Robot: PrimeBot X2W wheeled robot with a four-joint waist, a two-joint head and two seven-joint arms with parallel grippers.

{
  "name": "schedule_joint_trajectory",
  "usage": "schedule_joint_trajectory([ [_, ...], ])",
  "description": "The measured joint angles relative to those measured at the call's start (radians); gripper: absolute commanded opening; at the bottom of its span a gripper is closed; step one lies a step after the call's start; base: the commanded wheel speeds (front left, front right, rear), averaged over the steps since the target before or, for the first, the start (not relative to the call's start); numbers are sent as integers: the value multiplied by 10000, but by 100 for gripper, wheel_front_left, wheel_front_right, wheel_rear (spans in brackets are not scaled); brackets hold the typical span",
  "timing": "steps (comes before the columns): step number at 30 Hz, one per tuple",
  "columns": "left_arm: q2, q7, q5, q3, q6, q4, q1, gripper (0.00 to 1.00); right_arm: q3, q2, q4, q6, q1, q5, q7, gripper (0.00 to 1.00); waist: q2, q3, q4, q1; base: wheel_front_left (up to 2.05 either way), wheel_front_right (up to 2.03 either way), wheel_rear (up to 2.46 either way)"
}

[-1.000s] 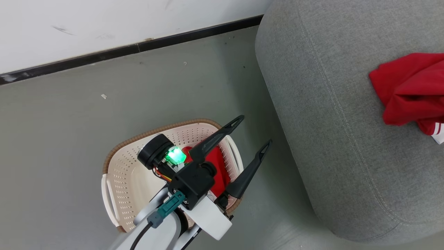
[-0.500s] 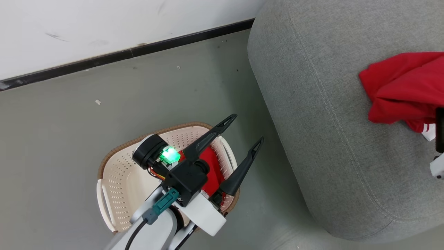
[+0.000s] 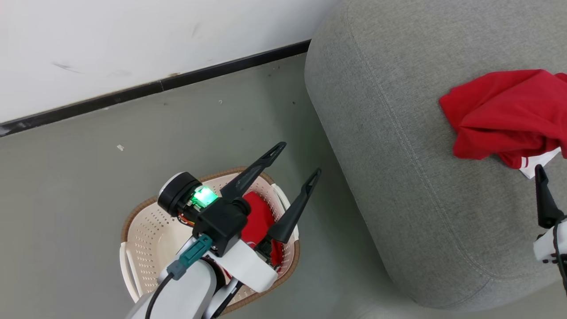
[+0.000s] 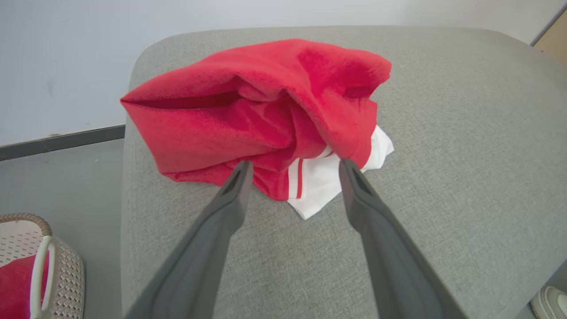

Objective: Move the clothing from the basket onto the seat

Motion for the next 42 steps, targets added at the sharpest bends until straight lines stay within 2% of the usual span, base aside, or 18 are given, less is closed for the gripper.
schedule_joint_trajectory([
  [11,115,-347,-176,589,190,360,417,100,2,512,-1563,0,524,-286,0,100,0,-506,-197,0,0,0,0],
  [17,284,-531,-186,1005,537,481,751,100,683,938,-2192,0,483,-606,0,100,0,-850,-147,0,0,0,0],
  [30,520,-869,-614,2456,1440,669,1849,100,2424,1371,-2364,0,-351,-1135,-2,100,0,-1595,434,0,0,0,0],
  [35,627,-966,-729,3022,1812,767,2336,100,2646,1503,-2316,0,-359,-1346,-2,100,0,-1890,706,0,0,0,0],
  [42,633,-1043,-888,3572,2115,823,3001,100,2617,1574,-2249,0,-327,-1758,-2,100,0,-2360,1076,0,0,0,0],
])
